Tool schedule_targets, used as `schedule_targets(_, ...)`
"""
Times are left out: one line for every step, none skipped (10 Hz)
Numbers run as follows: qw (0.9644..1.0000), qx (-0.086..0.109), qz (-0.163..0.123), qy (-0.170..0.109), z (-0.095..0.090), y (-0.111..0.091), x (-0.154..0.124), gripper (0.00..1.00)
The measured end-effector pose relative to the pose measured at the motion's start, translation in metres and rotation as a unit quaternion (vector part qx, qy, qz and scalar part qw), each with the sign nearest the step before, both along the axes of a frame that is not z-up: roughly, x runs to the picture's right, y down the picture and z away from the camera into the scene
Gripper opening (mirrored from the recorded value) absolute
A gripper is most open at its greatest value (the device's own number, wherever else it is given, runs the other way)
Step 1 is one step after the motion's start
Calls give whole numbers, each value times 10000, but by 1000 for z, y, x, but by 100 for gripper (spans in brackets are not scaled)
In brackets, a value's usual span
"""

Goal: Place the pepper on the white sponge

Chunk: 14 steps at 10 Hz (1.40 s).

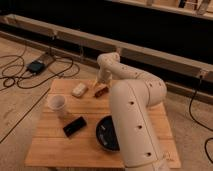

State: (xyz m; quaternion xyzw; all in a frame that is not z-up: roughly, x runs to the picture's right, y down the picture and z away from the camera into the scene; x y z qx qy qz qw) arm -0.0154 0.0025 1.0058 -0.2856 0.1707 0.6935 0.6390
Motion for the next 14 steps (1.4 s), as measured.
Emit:
schedule_targets(10000, -32, -48, -47, 1, -1, -1, 38)
schedule_targets(9999, -40, -74, -89, 2, -2, -4, 30)
schedule_targets(9998, -69, -115, -146, 2, -2, -8, 20)
schedule_targets(9996, -93, -157, -214, 2, -3, -12, 10)
schedule_targets(9993, -122, -206, -276, 2, -4, -16, 3)
schedule_targets(9991, -126, -240, -321, 1, -5, -19, 0)
schedule_targets(9988, -117, -289, -379, 0, -9, -22, 0)
schedule_targets(9982, -60, -363, -468, -3, -17, -27, 0)
schedule_targets(9979, -26, -402, -517, -4, -21, -30, 0)
schedule_targets(9965, 91, -499, -671, -10, -34, -40, 0)
schedule_targets(9949, 194, -574, -812, -15, -44, -50, 0)
schedule_targets(9924, 325, -656, -988, -20, -57, -62, 0)
schedule_targets(9901, 418, -720, -1131, -24, -65, -73, 0)
schedule_targets(9858, 558, -801, -1366, -29, -77, -92, 0)
